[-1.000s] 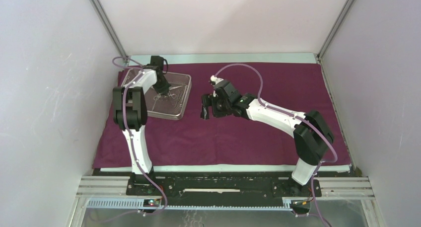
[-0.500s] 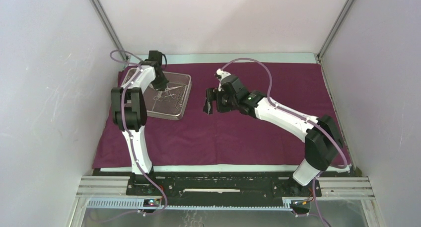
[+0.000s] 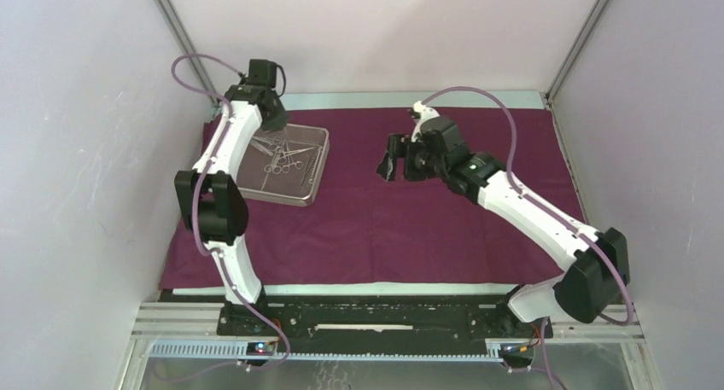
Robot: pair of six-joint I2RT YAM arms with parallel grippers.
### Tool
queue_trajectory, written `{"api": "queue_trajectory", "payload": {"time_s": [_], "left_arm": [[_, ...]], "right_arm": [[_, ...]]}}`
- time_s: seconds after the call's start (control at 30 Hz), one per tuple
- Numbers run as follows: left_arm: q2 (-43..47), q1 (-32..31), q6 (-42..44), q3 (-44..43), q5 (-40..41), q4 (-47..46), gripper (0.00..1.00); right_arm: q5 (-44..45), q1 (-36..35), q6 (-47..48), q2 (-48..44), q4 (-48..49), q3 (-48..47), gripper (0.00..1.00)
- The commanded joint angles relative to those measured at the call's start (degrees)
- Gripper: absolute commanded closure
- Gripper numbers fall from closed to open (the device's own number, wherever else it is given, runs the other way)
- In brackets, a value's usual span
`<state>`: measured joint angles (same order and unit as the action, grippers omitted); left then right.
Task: Open and lay out the surgical kit
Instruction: Pick up the medical item from the container, then place the medical item in the surgical kit.
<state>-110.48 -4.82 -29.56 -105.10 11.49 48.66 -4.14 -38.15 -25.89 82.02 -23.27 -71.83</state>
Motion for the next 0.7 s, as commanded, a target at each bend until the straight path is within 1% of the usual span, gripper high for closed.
{"api": "queue_trajectory", "payload": {"time_s": [0.0, 0.17, 0.27, 0.37, 0.47, 0.57, 0.67], "left_arm": [[5.1, -6.5, -1.0, -3.8, 1.0, 3.2, 1.0], [4.7, -14.6, -4.7, -5.8, 2.2, 4.5, 1.0], [3.6, -19.6, -7.6, -7.1, 2.7, 4.9, 1.0], [2.2, -24.3, -10.3, -8.2, 2.6, 4.8, 1.0], [1.0, -26.9, -12.8, -8.4, 0.6, 3.4, 1.0], [-1.3, -29.4, -14.8, -8.8, -1.0, 2.1, 1.0], [-4.5, -32.0, -15.7, -10.3, -0.3, 2.0, 1.0]], "right_arm": [[-0.2, 2.5, -0.6, -4.9, -1.2, 1.1, 0.09], [0.2, 2.7, -1.8, -6.7, 0.0, 1.1, 0.12], [0.5, 2.3, -2.6, -6.2, 1.1, 1.1, 0.16], [2.6, 1.5, -2.8, -4.9, 1.5, 1.1, 0.22], [3.8, 1.7, -3.3, -4.0, 2.1, 1.4, 0.31], [2.5, 5.1, -4.5, -5.6, 4.5, 4.9, 0.33], [1.4, 9.3, -4.8, -6.8, 4.2, 7.1, 0.34]]}}
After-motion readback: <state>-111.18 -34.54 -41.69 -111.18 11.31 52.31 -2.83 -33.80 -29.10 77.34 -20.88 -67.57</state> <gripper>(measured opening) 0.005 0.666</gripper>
